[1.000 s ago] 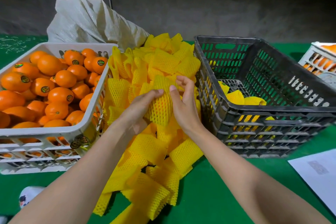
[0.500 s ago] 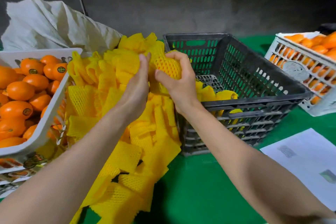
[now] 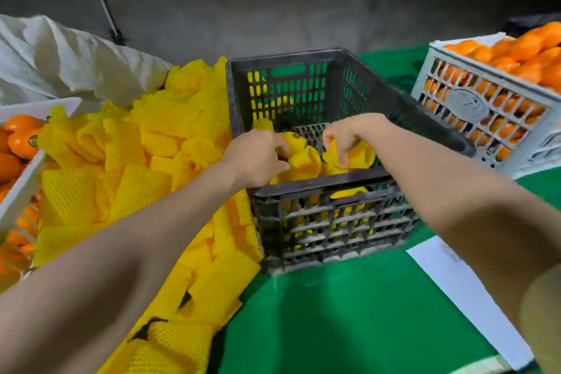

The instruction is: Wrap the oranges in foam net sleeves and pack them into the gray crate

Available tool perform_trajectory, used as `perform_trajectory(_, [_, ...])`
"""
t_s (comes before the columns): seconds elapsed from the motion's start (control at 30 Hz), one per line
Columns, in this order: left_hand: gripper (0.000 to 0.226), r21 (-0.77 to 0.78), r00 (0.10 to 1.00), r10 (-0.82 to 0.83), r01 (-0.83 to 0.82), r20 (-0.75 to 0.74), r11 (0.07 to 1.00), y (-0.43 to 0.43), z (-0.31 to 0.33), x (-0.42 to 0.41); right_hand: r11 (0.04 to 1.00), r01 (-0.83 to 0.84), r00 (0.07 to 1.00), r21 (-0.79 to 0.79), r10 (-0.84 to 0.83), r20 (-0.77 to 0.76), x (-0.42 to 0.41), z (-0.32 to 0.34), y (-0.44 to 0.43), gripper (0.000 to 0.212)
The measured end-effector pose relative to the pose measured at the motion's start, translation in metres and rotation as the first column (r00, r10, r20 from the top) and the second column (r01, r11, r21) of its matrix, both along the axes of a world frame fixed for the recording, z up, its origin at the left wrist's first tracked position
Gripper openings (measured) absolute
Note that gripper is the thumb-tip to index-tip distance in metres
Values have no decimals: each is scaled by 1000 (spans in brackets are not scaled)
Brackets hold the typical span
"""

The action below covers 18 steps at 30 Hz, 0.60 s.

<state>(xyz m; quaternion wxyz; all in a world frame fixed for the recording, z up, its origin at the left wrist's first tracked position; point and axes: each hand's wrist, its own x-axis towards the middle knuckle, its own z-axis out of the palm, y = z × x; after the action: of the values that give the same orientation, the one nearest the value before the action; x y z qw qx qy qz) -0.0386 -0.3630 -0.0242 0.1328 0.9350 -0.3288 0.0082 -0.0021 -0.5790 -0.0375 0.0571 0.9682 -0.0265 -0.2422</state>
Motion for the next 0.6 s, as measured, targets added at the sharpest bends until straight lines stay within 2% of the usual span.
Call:
perform_trajectory(0.03, [26,0,1000,-3,3,-12,1000,0,0,-1,999,-15,993,-42,10,-121,5,-7,-3,53])
perform_trajectory(0.1, [27,-8,1000,-3,3,-24,1000,0,0,-3,996,-19,966,-90,-5,-259,10,-17,-8,53])
perform_trajectory(0.27, [25,-43,1000,4,-5,-25,999,1,-2,-1,992,105,927,-73,-125,-353,15,-23,-14,74])
perform_trajectory(0.37, [21,-144,1000,1,-4,-23,990,5,-6,0,993,120,945,18,-109,-310,16,-24,-10,80])
perform_trajectory(0.47, [16,-358,999,-5,-11,-44,934,11,-12,1,996,77,970,54,-62,-236,11,-22,2,76])
perform_trajectory(0.53, [16,-499,996,-12,-34,-89,866,15,-11,0,993,40,993,107,-28,-112,5,-15,13,67])
perform_trajectory(0.6, [15,-654,976,-33,-119,-216,747,24,-5,2,975,-41,991,217,13,133,-4,-3,27,56])
